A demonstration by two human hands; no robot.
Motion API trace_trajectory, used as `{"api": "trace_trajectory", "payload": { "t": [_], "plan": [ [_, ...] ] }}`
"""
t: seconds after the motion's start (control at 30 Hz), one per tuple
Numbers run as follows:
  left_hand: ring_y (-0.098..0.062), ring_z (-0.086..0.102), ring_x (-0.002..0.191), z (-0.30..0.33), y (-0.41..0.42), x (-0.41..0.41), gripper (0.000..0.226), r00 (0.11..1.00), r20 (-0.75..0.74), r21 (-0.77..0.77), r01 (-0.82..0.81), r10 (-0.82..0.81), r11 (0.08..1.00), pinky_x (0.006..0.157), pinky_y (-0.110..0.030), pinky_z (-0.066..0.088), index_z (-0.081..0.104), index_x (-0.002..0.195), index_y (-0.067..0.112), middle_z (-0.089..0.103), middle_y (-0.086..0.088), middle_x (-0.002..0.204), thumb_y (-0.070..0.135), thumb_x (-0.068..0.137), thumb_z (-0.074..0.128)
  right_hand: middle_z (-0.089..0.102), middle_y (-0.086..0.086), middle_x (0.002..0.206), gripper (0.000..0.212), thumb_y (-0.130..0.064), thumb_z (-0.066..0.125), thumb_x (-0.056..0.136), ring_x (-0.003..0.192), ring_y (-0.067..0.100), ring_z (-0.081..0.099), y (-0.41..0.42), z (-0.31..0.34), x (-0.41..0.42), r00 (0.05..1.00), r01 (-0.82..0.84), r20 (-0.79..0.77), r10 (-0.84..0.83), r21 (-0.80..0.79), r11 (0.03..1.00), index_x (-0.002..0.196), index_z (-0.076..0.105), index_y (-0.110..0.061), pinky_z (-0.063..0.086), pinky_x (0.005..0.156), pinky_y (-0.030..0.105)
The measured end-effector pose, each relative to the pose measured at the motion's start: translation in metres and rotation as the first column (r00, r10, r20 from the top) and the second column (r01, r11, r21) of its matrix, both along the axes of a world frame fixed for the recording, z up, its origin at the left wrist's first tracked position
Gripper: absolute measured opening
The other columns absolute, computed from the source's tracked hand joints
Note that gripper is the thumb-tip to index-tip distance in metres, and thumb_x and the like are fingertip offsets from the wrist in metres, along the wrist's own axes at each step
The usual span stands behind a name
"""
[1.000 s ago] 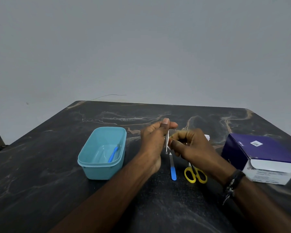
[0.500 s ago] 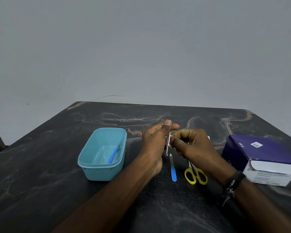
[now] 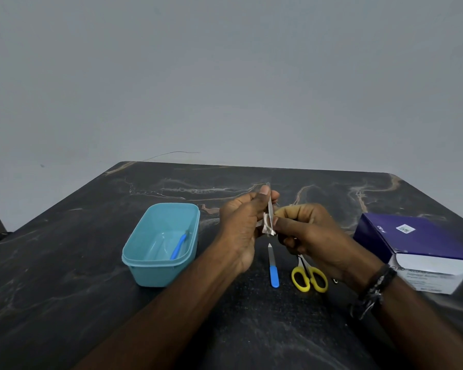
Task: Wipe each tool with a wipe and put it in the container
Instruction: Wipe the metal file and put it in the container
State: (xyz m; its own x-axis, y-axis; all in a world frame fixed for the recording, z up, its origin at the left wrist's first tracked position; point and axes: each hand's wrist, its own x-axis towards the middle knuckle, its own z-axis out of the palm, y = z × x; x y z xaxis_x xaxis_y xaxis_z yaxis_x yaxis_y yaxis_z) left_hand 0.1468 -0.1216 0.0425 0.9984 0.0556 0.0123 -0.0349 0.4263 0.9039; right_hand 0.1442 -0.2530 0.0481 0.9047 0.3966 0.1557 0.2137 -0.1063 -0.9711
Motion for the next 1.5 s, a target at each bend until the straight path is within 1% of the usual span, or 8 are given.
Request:
{"api": "trace_trajectory", "payload": {
  "t": [0.17,0.37,0.57,1.0,1.1,1.23,1.37,1.5],
  "plan": [
    [-0.018,0.064,0.081,0.0005,0.0051,0.0041,0.018,0.998,-0.009,-0.051,-0.066,0.066,0.996,0.071,-0.036,0.054,0.072,0.080,0.012,0.071,-0.003,0.083,0.029,0.084,0.069,0.058,0.006,0.062,0.022,-0.014,0.063,0.089,0.048,0.009,0.041,-0.0026,0.0013,0.0012,0.995,0.094,-0.025,-0.094,-0.002,0.996,0.085,0.070,0.007,0.031,0.040,0.016],
    [-0.013,0.066,0.072,-0.0003,0.0045,0.0029,0.018,0.998,-0.018,-0.030,-0.053,0.052,0.998,0.068,-0.033,0.055,0.072,0.079,0.014,0.072,0.002,0.075,0.031,0.084,0.069,0.062,0.013,0.073,0.020,-0.015,0.062,0.089,0.051,0.012,0.042,-0.0019,0.0021,0.0017,0.983,0.179,-0.055,-0.175,0.082,0.980,0.086,0.072,0.002,0.030,0.041,0.018],
    [-0.012,0.063,0.066,0.0003,0.0034,0.0019,0.018,0.999,-0.006,-0.001,-0.047,0.047,0.999,0.056,-0.027,0.052,0.072,0.077,0.015,0.069,0.002,0.072,0.031,0.084,0.069,0.061,0.011,0.070,0.022,-0.016,0.061,0.090,0.051,0.012,0.042,-0.0009,0.0018,0.0005,0.991,0.131,-0.047,-0.127,0.075,0.989,0.086,0.071,0.003,0.030,0.043,0.020],
    [-0.017,0.063,0.070,0.0001,0.0027,0.0009,0.019,0.999,0.037,-0.001,-0.035,0.035,0.999,0.059,-0.032,0.052,0.073,0.073,0.015,0.069,-0.001,0.074,0.034,0.077,0.071,0.059,-0.009,0.052,0.020,-0.019,0.056,0.091,0.051,0.010,0.041,0.0022,0.0059,-0.0032,0.986,0.022,-0.166,-0.008,0.084,0.996,0.081,0.065,-0.004,0.026,0.048,0.023],
    [-0.024,0.061,0.080,-0.0001,0.0035,0.0007,0.025,0.998,0.041,-0.022,-0.049,0.050,0.999,0.063,-0.034,0.053,0.074,0.075,0.015,0.068,-0.012,0.089,0.039,0.067,0.072,0.060,-0.006,0.059,0.024,-0.025,0.059,0.088,0.052,0.009,0.042,0.0019,0.0032,-0.0035,0.986,-0.051,-0.155,0.058,0.050,0.997,0.085,0.066,-0.002,0.024,0.052,0.026],
    [-0.026,0.063,0.090,-0.0012,0.0054,0.0029,0.028,0.997,0.032,-0.020,-0.064,0.065,0.998,0.069,-0.037,0.053,0.075,0.075,0.016,0.071,-0.010,0.093,0.042,0.063,0.074,0.057,0.001,0.068,0.025,-0.028,0.067,0.084,0.055,0.008,0.043,0.0000,0.0002,-0.0017,0.983,-0.099,-0.150,0.103,0.034,0.994,0.087,0.070,-0.004,0.026,0.052,0.025],
    [-0.020,0.064,0.074,-0.0026,0.0026,0.0004,0.020,0.999,0.036,0.024,-0.007,0.006,1.000,0.067,-0.033,0.054,0.073,0.075,0.014,0.070,-0.007,0.081,0.034,0.076,0.072,0.055,-0.004,0.059,0.023,-0.026,0.065,0.076,0.054,0.009,0.041,-0.0001,0.0000,0.0005,0.980,-0.002,-0.195,0.027,0.128,0.992,0.082,0.067,-0.003,0.027,0.048,0.022],
    [-0.011,0.064,0.063,-0.0023,0.0014,-0.0007,0.016,0.999,0.034,0.037,0.008,-0.010,0.999,0.060,-0.027,0.053,0.072,0.078,0.013,0.069,0.000,0.070,0.028,0.084,0.069,0.060,0.000,0.067,0.019,-0.025,0.065,0.076,0.054,0.007,0.042,0.0019,-0.0016,0.0011,0.976,0.042,-0.219,-0.002,0.177,0.983,0.080,0.071,-0.007,0.030,0.045,0.018]
  ]
}}
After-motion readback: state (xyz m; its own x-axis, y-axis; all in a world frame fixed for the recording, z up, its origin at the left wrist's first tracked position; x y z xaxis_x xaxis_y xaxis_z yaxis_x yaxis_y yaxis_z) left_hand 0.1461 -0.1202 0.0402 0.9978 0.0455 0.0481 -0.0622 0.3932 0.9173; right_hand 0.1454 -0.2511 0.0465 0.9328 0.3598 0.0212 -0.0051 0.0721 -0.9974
